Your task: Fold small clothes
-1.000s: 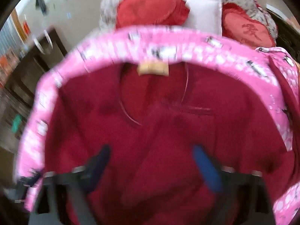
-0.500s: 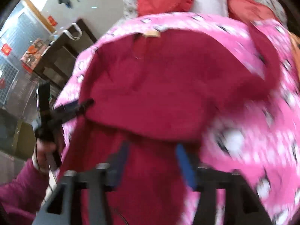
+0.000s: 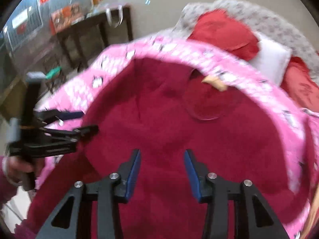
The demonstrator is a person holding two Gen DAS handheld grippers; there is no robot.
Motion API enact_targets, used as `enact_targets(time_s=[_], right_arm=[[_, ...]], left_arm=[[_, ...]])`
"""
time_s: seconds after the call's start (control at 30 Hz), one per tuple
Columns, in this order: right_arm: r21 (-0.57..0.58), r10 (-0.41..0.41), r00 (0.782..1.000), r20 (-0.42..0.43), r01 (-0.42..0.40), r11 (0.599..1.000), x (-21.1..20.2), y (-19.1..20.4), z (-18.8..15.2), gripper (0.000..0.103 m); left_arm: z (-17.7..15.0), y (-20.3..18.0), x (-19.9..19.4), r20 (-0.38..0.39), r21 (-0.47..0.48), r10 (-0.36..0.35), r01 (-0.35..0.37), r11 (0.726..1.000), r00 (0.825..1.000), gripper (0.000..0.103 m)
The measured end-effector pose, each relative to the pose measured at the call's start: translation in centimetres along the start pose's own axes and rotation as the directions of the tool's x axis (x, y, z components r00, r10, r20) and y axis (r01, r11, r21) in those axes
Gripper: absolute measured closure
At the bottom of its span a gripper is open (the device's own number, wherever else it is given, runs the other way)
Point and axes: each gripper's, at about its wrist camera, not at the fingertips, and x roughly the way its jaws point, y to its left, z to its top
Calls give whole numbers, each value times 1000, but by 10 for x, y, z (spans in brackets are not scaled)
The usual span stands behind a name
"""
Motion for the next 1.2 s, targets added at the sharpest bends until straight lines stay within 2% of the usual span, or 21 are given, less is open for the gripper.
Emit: enact_targets(time_s=[0.07, 0.13, 0.2, 0.27, 0.37, 0.47, 0.5, 0.57, 0.63, 0.67, 0.73, 0.8, 0.87, 0.97, 1.03, 1.13, 1.2], right_arm=[[13, 30, 999, -38, -29, 999, 28, -1, 5, 61], [11, 28, 998, -61, -27, 1000, 49, -1, 4, 69], [7, 15, 999, -53, -15, 1000, 54, 1, 5, 86], [7, 1, 1000, -27, -1, 1000, 47, 0, 8, 99], [16, -55, 995, 84, 54, 998, 23, -5, 23, 99], [51, -113, 982, 153, 106, 993, 9, -15, 45, 99], [69, -139, 975, 172, 129, 989, 7, -18, 51, 99], [99, -132, 973, 189, 115, 988, 12, -23, 59, 99], [120, -96, 991, 95, 84, 989, 28, -31, 61, 93], [135, -81, 995, 53, 74, 988, 31, -35, 59, 85], [169, -59, 995, 75, 46, 984, 14, -50, 50, 76], [191, -83, 992, 97, 64, 980, -11, -67, 36, 64], [193, -99, 990, 100, 78, 978, -36, -83, 15, 57], [202, -152, 987, 50, 139, 969, -64, -105, -13, 56], [215, -152, 988, 14, 145, 966, -69, -115, -31, 56], [206, -131, 991, -39, 136, 969, -57, -114, -46, 56], [167, -173, 982, -72, 182, 969, -46, -107, -54, 57]], left_arm=[[0, 4, 2, -3, -21, -17, 17, 1000, 1000, 39], [1, 6, 3, -6, -33, -25, 25, 999, 1000, 39], [1, 6, 4, -8, -39, -27, 27, 999, 1000, 39], [3, 5, 1, 0, -34, -24, 24, 999, 1000, 39], [13, 3, -11, 56, -26, 0, 2, 1000, 998, 39], [26, 1, -16, 112, -36, 11, -7, 999, 994, 39], [30, 0, -13, 107, -40, 12, -7, 999, 994, 39], [36, -2, -4, 92, -47, 16, -12, 999, 996, 39], [39, -6, 11, 51, -35, 38, -37, 999, 998, 39], [40, -8, 20, 18, -21, 50, -50, 999, 999, 39], [40, -8, 27, 2, -7, 54, -54, 998, 999, 39], [39, -6, 33, 4, -7, 56, -56, 998, 998, 39], [38, -2, 35, 3, -28, 45, -45, 999, 999, 39], [36, 3, 37, 5, -68, 24, -23, 997, 1000, 39], [33, 2, 36, 11, -73, 27, -26, 997, 1000, 39], [34, -1, 31, 19, -76, 36, -34, 997, 999, 39], [35, -1, 27, 23, -83, 37, -34, 996, 999, 39]])
